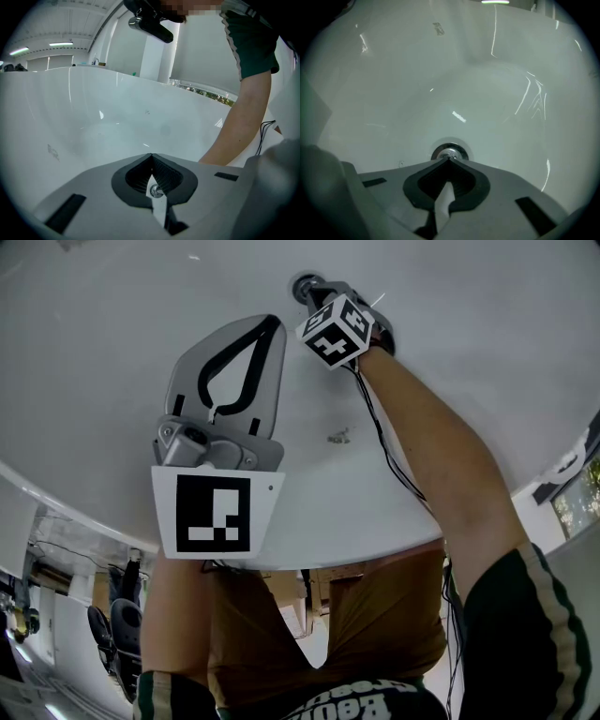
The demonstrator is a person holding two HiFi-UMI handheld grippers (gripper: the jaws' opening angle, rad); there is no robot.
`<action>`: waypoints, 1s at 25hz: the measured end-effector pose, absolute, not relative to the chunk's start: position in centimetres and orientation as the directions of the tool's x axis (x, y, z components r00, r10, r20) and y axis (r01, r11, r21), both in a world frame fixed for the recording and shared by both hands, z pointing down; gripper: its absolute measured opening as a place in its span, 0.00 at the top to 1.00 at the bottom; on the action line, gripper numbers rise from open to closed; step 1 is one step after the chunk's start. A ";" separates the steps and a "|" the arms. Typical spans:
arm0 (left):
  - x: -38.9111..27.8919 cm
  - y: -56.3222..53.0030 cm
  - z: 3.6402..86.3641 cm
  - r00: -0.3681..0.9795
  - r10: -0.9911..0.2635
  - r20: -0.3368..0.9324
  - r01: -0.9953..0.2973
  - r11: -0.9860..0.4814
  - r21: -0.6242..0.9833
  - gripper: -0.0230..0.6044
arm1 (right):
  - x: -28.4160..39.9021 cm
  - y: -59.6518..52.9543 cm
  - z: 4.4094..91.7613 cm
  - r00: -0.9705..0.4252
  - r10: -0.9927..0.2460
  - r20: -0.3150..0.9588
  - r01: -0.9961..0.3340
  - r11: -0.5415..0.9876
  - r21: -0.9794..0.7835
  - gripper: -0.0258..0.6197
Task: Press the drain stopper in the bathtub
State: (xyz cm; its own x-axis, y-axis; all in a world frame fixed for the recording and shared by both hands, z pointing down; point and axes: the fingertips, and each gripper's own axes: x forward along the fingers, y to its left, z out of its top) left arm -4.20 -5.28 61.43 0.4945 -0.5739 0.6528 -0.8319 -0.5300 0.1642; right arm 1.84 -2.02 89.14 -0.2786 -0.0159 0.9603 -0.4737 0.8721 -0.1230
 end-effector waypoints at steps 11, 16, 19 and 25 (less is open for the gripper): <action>-4.3 -5.3 61.7 0.474 -0.582 0.661 -0.837 -0.531 0.132 0.95 | 2.4 -1.3 87.5 -0.284 -0.010 0.959 -0.410 0.905 -0.112 0.95; -4.0 -4.4 62.3 0.481 -0.551 0.682 -0.828 -0.541 0.146 0.95 | 2.0 -1.5 85.5 -0.299 -0.029 0.954 -0.422 0.900 -0.105 0.95; -4.6 -4.3 62.5 0.463 -0.545 0.699 -0.837 -0.528 0.142 0.95 | 1.6 -2.3 83.7 -0.310 -0.049 0.950 -0.419 0.904 -0.090 0.95; -4.3 -4.0 60.5 0.453 -0.544 0.706 -0.835 -0.537 0.122 0.95 | 1.9 -2.6 79.5 -0.328 -0.070 0.942 -0.429 0.900 -0.082 0.95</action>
State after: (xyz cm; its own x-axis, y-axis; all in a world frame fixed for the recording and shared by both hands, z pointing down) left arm -4.30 -3.98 60.51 0.4533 -0.5436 0.7064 -0.8345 -0.5373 0.1220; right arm 1.94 -2.57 79.49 -0.3283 -0.0701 0.9420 -0.4286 0.8997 -0.0825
